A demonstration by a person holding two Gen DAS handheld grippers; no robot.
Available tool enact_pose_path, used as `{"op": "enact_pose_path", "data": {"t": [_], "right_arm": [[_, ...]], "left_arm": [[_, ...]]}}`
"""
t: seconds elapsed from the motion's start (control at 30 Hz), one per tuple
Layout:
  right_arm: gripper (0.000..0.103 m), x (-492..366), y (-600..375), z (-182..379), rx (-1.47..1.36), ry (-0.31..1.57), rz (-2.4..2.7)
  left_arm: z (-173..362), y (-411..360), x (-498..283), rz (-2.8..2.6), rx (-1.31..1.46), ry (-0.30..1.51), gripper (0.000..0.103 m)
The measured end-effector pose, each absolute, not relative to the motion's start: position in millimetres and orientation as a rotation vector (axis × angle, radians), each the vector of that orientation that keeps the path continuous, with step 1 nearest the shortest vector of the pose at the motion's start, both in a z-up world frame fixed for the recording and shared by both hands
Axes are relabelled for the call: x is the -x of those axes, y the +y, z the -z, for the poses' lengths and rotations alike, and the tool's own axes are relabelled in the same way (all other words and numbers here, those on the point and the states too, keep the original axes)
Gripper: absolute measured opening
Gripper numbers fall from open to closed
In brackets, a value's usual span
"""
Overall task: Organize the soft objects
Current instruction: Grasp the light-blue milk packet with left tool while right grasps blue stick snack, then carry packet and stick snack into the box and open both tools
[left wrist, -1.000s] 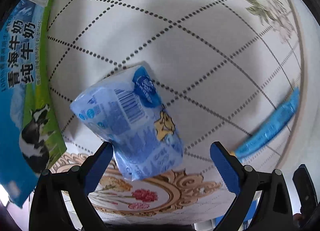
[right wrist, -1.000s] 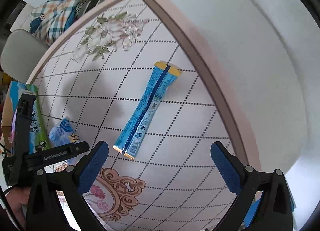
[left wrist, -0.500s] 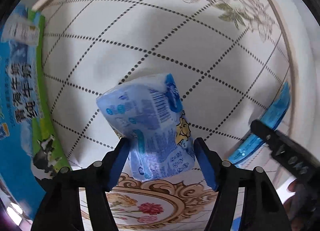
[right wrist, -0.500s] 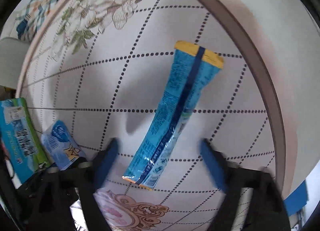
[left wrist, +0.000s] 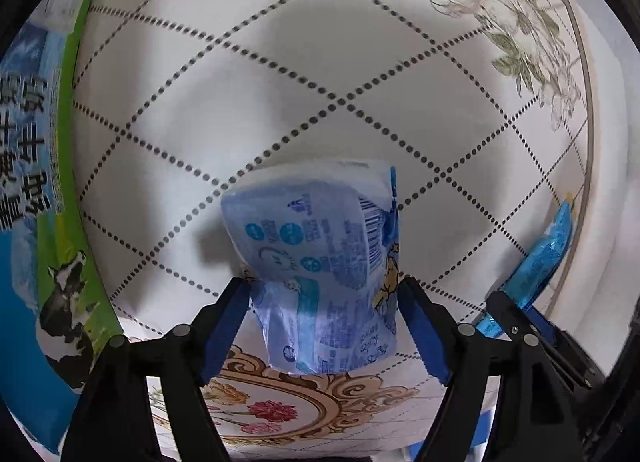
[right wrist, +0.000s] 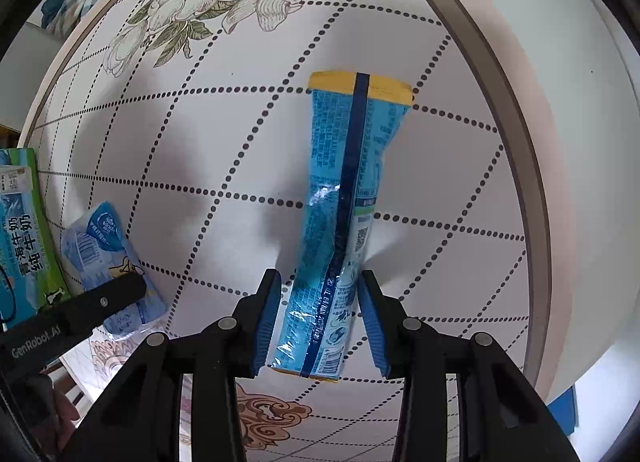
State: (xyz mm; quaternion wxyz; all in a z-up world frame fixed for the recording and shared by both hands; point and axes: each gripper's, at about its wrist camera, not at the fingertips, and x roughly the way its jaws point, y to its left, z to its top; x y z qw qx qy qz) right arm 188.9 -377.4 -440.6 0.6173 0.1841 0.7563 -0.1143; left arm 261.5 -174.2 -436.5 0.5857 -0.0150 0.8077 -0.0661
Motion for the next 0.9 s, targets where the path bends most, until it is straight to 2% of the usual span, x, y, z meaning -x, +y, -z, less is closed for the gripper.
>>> {"op": "enact_pose_path", "data": {"t": [0.13,0.33,0.5,0.63,0.7,0.83,0.9], "right_arm": [[0.043,-194.6,-374.2,442.7,-0.381,1.761,0.259],[0.041,-202.1,-362.1,444.4,-0.331,1.786,0.264],[0.032,-195.3,-358.2,444.2,-0.279,1.785,0.265],[0.027,-190.2,-352.2,444.1,-0.266,1.785,0.244],[0.027,-190.6,-347.5,443.5,-0.245,1.787,0.244],[0.042,-202.0,-341.8,454.8,-0.199,1.813,0.271],[0.042,-202.5,-341.8,455.5,-0.213,1.816,0.273]], "left_arm": [[436.7,-196.5,-251.4,0.160,-0.076,1.848,0.074],[434.7,-229.9,-235.4,0.184,-0.160,1.802,0.061],[425.3,-242.5,-228.6,0.206,-0.168,1.782,0.049],[419.7,-238.1,-221.6,0.220,-0.168,1.776,0.047],[419.6,-240.3,-218.3,0.224,-0.161,1.770,0.047],[420.5,-246.5,-210.7,0.227,-0.171,1.766,0.048],[421.7,-247.7,-209.6,0.226,-0.169,1.766,0.047]]}}
